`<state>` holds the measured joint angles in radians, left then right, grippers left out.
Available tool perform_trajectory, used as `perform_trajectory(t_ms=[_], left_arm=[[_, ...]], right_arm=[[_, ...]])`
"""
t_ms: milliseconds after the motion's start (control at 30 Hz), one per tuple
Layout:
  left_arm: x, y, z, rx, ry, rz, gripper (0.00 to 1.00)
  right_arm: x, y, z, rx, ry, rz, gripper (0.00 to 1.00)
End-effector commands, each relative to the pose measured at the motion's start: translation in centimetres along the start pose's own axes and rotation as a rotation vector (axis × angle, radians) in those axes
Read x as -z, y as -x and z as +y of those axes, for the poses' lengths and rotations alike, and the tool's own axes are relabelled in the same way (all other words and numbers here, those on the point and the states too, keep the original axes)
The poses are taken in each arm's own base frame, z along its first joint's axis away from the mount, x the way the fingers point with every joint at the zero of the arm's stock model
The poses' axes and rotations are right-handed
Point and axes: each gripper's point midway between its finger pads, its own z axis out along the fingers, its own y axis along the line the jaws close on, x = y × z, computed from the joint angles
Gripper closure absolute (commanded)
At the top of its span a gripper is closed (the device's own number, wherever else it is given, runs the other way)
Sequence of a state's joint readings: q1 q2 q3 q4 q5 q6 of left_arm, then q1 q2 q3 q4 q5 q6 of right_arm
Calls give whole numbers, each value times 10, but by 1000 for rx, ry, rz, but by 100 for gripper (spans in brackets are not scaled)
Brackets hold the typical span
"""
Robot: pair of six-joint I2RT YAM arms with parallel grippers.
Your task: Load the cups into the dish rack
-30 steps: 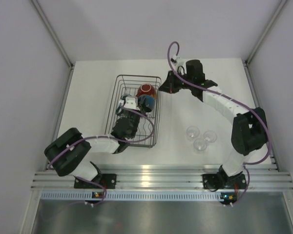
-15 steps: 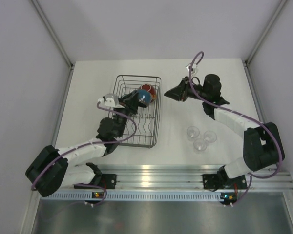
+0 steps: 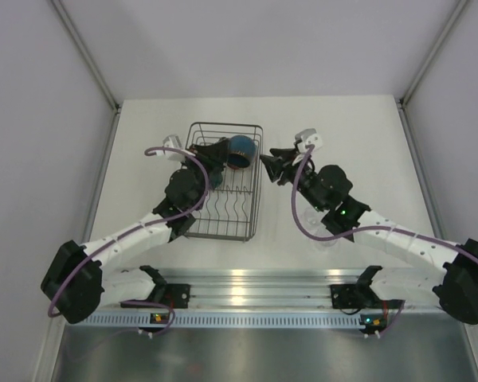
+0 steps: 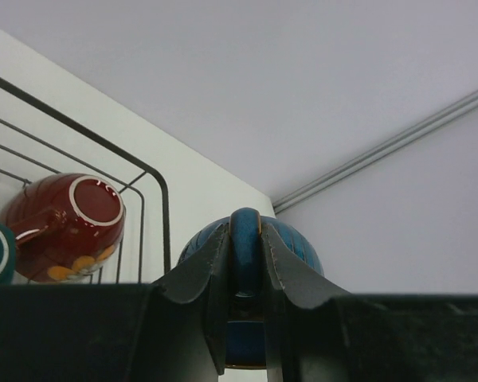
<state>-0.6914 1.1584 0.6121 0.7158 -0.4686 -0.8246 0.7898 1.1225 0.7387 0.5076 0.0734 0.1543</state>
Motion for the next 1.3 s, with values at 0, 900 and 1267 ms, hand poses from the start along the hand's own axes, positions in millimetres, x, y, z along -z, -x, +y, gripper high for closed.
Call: perform_trajectory(t_ms=[0, 900, 1267], left_arm=[[-12, 25, -28, 236, -5, -75, 100], [-28, 26, -18, 274, 84, -130, 100], [-32, 25, -29, 292, 60, -116, 100]], right_arm=[[5, 7, -36, 161, -305, -30, 62], [-16, -3, 38, 192, -171, 0, 59], [-20, -13, 40, 193, -167, 27, 57]])
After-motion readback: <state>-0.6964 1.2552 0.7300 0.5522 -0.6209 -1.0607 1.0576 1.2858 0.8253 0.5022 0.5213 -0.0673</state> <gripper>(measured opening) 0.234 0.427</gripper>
